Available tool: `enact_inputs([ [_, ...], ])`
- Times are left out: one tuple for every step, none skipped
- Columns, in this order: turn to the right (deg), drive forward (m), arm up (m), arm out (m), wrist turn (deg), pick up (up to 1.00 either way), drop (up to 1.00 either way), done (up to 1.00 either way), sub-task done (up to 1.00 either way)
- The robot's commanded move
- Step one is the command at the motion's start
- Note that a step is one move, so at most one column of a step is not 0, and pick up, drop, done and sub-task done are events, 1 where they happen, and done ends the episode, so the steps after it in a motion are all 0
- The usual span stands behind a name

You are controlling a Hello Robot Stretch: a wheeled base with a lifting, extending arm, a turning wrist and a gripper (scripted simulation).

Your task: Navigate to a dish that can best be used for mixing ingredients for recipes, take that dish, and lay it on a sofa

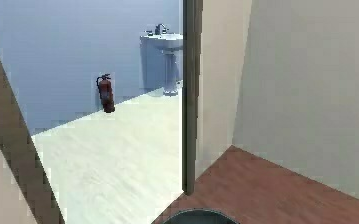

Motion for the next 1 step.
enact_inputs([
  [36.0,0.0,0.0,0.0,0.0,0.0,0.0,0.0,0.0],
])
